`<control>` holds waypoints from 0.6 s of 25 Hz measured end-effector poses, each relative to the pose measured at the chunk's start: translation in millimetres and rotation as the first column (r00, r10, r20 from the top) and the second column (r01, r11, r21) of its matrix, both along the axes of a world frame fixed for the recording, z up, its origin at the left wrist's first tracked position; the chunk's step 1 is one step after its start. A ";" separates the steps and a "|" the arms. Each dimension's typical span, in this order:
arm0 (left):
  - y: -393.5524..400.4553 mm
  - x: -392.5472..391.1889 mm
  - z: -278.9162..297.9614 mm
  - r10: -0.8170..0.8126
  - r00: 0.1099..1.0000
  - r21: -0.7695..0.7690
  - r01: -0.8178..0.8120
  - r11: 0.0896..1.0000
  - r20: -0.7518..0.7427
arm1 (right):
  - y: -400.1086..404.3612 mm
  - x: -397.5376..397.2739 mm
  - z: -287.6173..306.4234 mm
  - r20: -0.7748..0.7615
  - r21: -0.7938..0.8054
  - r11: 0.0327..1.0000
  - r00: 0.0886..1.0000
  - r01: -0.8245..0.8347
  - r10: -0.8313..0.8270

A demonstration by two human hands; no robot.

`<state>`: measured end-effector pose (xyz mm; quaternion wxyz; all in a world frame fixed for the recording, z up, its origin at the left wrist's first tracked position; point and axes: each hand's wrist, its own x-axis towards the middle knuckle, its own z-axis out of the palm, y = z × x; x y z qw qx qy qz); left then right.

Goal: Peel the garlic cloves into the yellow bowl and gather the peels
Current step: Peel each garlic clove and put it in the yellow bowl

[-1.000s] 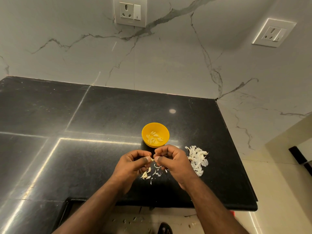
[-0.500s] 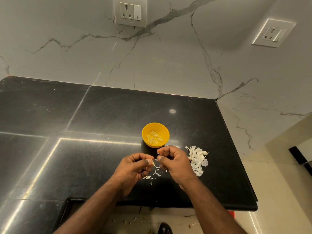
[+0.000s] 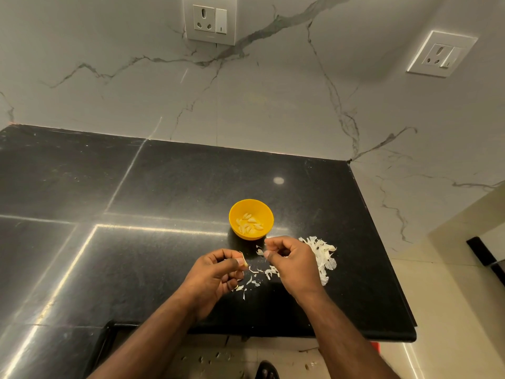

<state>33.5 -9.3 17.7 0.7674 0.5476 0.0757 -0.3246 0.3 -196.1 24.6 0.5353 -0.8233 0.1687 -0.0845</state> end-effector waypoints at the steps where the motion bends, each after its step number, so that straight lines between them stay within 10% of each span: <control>1: 0.1 -0.1 -0.2 0.001 1.000 -0.003 -0.001 1.000 -0.003 | 0.8 -0.5 1.2 0.007 0.010 0.999 0.999 -0.046 0.045; 6: 1.3 -0.1 1.5 -0.006 1.000 -0.018 0.005 1.000 -0.005 | 12.6 -3.4 8.0 0.089 0.077 0.932 0.933 -0.354 0.347; 15: 1.5 0.7 1.7 -0.014 0.998 0.004 0.014 1.000 0.065 | 14.9 -3.9 10.1 -0.022 0.025 0.963 0.963 -0.267 0.268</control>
